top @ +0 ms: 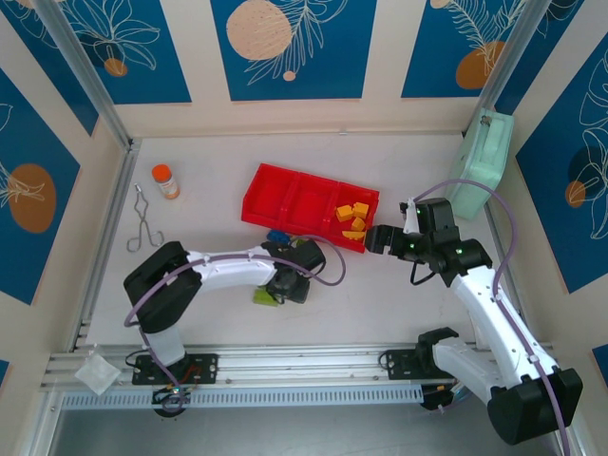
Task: Sort the legos into containers by color
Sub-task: Pick up the lego from the middle-left of the table, then place the lego in the container.
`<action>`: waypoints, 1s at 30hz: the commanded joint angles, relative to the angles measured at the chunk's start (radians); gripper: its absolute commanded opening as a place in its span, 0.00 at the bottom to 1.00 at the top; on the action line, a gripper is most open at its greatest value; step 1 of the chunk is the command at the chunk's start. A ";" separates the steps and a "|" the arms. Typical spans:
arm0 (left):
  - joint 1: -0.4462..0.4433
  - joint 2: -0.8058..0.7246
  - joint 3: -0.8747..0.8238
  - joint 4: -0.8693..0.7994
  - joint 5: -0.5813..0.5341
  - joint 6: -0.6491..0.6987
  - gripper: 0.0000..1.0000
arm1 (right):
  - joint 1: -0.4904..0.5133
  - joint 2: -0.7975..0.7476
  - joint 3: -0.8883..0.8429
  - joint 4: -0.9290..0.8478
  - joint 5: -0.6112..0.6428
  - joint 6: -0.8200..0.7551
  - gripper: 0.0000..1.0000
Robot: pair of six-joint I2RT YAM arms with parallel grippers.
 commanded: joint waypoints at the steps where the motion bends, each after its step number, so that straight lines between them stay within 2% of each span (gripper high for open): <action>1: -0.004 -0.078 0.062 -0.078 -0.058 0.014 0.32 | -0.008 -0.032 -0.014 -0.010 -0.004 -0.007 0.93; 7: 0.063 -0.146 0.150 -0.123 -0.090 0.092 0.31 | -0.018 -0.056 -0.019 -0.008 0.000 -0.003 0.93; 11: 0.112 -0.118 0.247 -0.128 -0.075 0.170 0.31 | -0.024 -0.065 -0.018 -0.009 -0.004 0.002 0.93; 16: 0.135 0.001 0.453 -0.142 -0.044 0.251 0.32 | -0.035 -0.130 -0.017 -0.012 -0.013 0.036 0.94; 20: 0.139 0.121 0.630 -0.153 -0.035 0.290 0.33 | -0.060 -0.218 -0.007 -0.044 0.010 0.092 1.00; 25: 0.138 0.272 0.814 -0.160 -0.008 0.299 0.35 | -0.099 -0.328 0.000 -0.092 0.047 0.093 0.99; 30: 0.136 0.366 0.886 -0.110 0.051 0.268 0.36 | -0.127 -0.397 -0.004 -0.135 0.070 0.072 0.99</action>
